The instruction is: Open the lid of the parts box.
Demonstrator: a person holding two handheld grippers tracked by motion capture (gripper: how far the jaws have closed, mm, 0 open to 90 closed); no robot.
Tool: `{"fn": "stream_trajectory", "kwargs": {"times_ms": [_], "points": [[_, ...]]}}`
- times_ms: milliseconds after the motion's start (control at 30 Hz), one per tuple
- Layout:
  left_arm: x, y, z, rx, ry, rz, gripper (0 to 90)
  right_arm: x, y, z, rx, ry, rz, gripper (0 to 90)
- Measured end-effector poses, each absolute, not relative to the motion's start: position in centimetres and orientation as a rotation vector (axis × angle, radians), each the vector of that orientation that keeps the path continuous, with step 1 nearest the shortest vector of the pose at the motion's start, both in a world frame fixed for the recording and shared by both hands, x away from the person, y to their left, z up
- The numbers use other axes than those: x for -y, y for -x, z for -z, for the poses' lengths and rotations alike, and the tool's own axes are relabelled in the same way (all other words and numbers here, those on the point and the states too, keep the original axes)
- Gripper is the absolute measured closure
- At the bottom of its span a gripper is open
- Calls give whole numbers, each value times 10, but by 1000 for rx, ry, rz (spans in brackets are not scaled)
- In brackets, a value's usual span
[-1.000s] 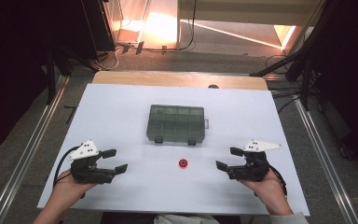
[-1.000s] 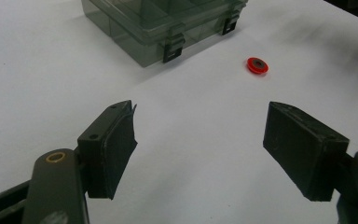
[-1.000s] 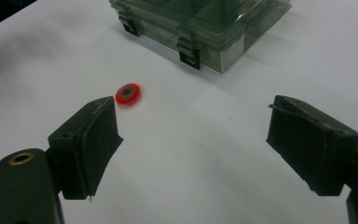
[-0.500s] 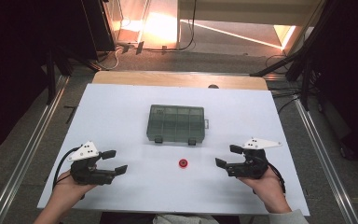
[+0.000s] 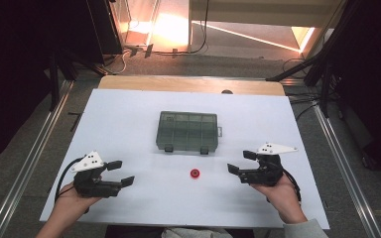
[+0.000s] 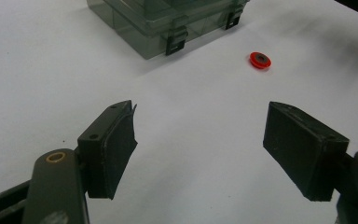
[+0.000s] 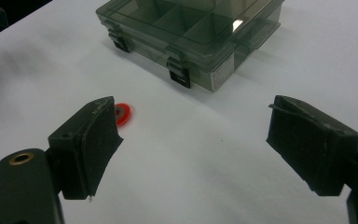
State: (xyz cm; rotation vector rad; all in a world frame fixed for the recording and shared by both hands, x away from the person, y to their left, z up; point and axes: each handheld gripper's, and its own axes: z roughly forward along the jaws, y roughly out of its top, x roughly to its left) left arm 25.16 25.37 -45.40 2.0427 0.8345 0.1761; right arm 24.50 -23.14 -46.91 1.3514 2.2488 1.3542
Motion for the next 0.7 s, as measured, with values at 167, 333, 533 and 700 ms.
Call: {"fn": "stream_trajectory", "kwargs": {"times_ms": [167, 333, 533, 700], "points": [[-254, -251, 454, -831, -2043, -175, 245, 231, -250, 469, -2237, -1366, -1353, 170], [-254, -251, 454, -835, -2044, -178, 245, 230, -255, 469, -2226, -1366, -1347, 175], [-254, -252, 454, -832, -2042, -175, 245, 228, -261, 470, -2226, -1367, -1338, 183], [-254, -251, 454, -832, -2043, -174, 245, 224, -267, 471, -2230, -1365, -1334, 186]]}}
